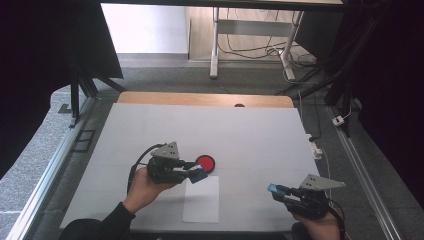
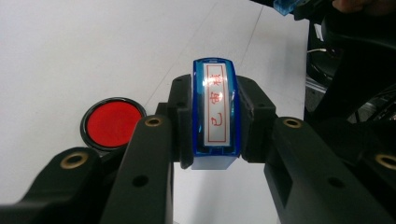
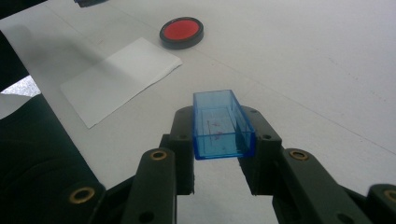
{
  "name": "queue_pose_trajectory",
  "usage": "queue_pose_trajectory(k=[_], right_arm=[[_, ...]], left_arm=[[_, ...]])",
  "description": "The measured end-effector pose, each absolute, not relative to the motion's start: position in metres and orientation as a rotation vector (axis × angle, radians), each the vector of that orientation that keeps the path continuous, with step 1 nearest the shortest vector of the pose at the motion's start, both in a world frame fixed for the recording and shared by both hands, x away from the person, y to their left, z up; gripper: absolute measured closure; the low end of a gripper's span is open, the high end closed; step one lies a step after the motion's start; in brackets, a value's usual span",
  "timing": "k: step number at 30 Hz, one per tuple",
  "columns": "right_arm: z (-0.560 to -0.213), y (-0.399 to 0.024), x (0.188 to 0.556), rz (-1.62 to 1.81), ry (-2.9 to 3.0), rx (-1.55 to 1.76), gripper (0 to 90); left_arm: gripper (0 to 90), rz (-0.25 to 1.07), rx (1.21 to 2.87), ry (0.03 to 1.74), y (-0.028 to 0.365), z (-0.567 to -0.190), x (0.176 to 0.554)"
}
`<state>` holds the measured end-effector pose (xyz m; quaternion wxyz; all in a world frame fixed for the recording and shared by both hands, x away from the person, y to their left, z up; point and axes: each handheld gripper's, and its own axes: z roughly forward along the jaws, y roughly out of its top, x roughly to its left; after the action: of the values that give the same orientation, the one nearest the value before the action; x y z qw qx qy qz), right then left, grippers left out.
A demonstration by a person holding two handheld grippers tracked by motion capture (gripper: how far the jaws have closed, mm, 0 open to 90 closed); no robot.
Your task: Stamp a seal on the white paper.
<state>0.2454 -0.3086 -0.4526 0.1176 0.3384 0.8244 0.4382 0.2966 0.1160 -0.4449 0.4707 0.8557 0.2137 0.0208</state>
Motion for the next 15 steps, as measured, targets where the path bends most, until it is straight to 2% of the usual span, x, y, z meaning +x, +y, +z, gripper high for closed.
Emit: queue_pose_trajectory(k=[15], right_arm=[[-0.453,-0.308,0.245,1.281,2.412,0.985,68.6]], left_arm=[[70.1,0.081,2.192,0.544,0.103,-0.468,0.301]])
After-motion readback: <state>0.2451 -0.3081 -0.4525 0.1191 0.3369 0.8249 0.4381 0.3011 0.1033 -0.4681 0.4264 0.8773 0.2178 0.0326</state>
